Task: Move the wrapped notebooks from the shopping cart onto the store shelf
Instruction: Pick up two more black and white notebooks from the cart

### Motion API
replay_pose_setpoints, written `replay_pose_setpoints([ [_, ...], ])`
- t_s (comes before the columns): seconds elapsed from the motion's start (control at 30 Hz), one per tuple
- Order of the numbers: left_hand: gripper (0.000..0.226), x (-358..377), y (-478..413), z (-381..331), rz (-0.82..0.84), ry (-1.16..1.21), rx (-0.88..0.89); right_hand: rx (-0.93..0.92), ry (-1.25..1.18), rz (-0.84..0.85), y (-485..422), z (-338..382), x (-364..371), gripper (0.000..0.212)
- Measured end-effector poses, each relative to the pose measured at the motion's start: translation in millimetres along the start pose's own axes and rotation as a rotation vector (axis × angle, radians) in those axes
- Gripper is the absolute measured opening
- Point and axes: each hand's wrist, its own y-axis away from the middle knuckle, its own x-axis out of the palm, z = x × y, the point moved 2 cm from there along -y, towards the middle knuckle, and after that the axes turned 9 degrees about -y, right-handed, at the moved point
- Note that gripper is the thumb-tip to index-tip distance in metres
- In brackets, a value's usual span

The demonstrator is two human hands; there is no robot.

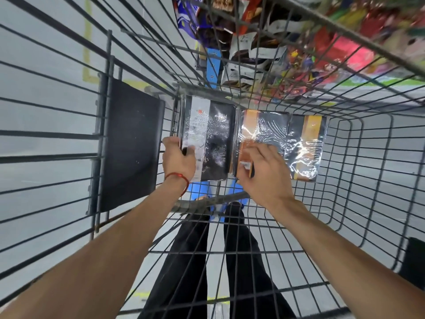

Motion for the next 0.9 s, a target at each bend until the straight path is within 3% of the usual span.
replay_pose_setpoints([
  [0.37, 0.036, -31.1, 46.6, -6.9, 0.148, 0.145, 0.099, 0.131, -0.172, 0.118, 18.9, 22.3, -24.6, 0.044],
  [0.5, 0.050, -41.1, 52.6, 2.4, 0.236, 0.241, 0.072, 0.315, -0.415, 0.256, 22.8, 21.7, -10.2, 0.068],
  [0.57, 0.037, -45.8, 56.6, 1.5, 0.293, 0.287, 0.064, 0.434, -0.592, 0.303, 22.3, 23.4, -0.9, 0.079],
  [0.63, 0.020, -47.6, 58.2, 1.5, 0.349, 0.313, 0.057, 0.541, -0.766, 0.264, 21.9, 24.9, 2.5, 0.064],
  [0.73, 0.019, -44.9, 55.4, 0.7, 0.390, 0.360, 0.026, 0.618, -1.069, 0.173, 22.5, 25.1, 1.7, 0.037],
  [0.9, 0.022, -27.4, 38.3, 0.0, 0.434, 0.257, 0.013, 0.598, -1.103, 0.051, 24.1, 21.7, 0.5, 0.026],
])
